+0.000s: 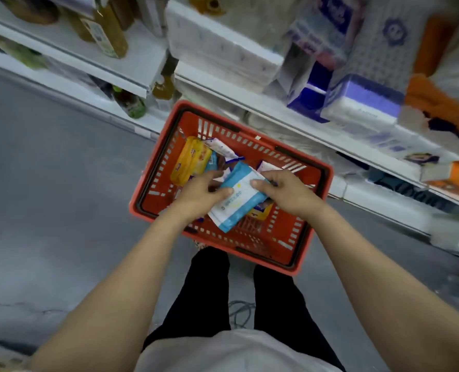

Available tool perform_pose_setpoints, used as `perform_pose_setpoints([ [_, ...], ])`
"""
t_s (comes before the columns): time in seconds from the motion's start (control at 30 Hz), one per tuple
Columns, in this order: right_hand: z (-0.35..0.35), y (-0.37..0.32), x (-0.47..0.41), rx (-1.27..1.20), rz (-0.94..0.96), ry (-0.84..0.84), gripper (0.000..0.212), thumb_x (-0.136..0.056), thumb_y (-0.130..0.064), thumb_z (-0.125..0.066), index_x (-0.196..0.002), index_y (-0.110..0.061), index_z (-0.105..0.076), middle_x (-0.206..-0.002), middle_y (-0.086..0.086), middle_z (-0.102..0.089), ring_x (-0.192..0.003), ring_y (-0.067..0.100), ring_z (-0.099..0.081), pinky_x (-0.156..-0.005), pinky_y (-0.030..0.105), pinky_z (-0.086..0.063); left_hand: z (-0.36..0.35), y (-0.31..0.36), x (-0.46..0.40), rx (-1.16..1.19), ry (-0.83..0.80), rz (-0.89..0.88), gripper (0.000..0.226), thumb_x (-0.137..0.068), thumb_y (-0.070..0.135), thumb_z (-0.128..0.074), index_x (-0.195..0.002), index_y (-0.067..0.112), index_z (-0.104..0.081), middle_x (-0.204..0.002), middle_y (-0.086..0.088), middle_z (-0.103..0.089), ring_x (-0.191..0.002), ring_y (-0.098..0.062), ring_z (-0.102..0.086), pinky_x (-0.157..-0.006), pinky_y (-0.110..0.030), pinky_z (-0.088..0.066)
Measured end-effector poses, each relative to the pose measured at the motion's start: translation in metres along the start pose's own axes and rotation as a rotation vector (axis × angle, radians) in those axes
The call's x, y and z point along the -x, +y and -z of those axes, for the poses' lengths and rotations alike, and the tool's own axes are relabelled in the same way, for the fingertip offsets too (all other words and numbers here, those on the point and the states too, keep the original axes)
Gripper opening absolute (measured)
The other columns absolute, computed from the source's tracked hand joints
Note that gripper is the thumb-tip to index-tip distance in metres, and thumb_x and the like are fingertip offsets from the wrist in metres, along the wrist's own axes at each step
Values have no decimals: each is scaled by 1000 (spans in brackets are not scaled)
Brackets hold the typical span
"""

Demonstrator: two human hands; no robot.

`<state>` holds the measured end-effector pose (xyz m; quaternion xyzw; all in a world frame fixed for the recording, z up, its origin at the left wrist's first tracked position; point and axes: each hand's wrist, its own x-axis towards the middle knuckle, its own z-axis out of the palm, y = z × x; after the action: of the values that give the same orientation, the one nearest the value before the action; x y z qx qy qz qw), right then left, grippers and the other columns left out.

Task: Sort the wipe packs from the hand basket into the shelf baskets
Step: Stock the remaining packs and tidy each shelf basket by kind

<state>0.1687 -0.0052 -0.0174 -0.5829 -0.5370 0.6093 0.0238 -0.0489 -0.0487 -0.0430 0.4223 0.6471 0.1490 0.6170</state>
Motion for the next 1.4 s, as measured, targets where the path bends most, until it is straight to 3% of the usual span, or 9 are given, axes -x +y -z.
perform_pose_setpoints([
  [0.1,0,-14,32,-320,4,197,28,-96,-28,-61,-109,-4,-66,-98,14,-74,-80,19,-72,-71,33,-60,-7,23,16,144,25,-60,26,-89,27,-70,-112,15,-66,-111,-7,-70,-103,-24,-67,-93,-51,-52],
  [0.2,2,-19,65,-537,38,230,39,-89,-27,-71,-122,-10,-60,-106,10,-74,-93,22,-73,-77,33,-60,-27,48,37,294,165,-120,15,-88,27,-71,-101,21,-66,-101,-5,-72,-93,-22,-70,-84,-48,-57],
  [0.4,26,3,139,-642,158,485,40,-83,-12,-77,-118,-14,-59,-97,10,-76,-84,24,-75,-71,36,-59,-94,102,76,421,80,-181,27,-88,26,-70,-111,13,-67,-104,-7,-74,-95,-25,-71,-82,-43,-58],
  [0.53,67,43,201,-787,194,621,68,-82,-8,-77,-131,-36,-38,-101,9,-74,-86,21,-74,-71,40,-62,-159,140,99,396,-54,-266,29,-88,11,-69,-117,13,-64,-107,-7,-73,-94,-23,-72,-74,-32,-58],
  [0.73,157,131,318,-660,248,832,39,-71,-15,-87,-89,-16,-53,-98,6,-63,-88,22,-71,-62,30,-60,-287,192,136,314,-63,-409,23,-81,7,-76,-101,14,-68,-95,-3,-76,-86,-19,-72,-71,-29,-57],
  [0.9,213,203,407,-613,293,757,35,-72,-21,-85,-100,-24,-64,-96,-3,-75,-77,14,-73,-55,28,-56,-394,235,155,280,-94,-519,19,-81,17,-77,-97,16,-68,-90,-2,-76,-79,-18,-72,-66,-31,-58],
  [1.07,262,269,483,-850,304,1099,32,-76,-15,-84,-102,-15,-66,-94,2,-76,-78,19,-75,-57,30,-58,-483,276,167,321,-109,-524,14,-85,19,-74,-94,13,-66,-90,-7,-75,-78,-20,-69,-76,-42,-57],
  [1.23,319,306,528,-963,367,1329,20,-79,-21,-81,-94,-19,-69,-88,-2,-77,-78,16,-75,-59,30,-59,-550,330,167,231,-140,-614,12,-86,22,-73,-95,16,-68,-90,-5,-75,-74,-14,-69,-61,-28,-56],
  [1.4,386,345,553,-937,426,1437,32,-76,-15,-83,-100,-22,-62,-97,0,-74,-80,12,-74,-58,24,-56,-627,395,150,158,-189,-718,8,-84,23,-75,-91,21,-71,-83,4,-76,-74,-10,-71,-61,-25,-57],
])
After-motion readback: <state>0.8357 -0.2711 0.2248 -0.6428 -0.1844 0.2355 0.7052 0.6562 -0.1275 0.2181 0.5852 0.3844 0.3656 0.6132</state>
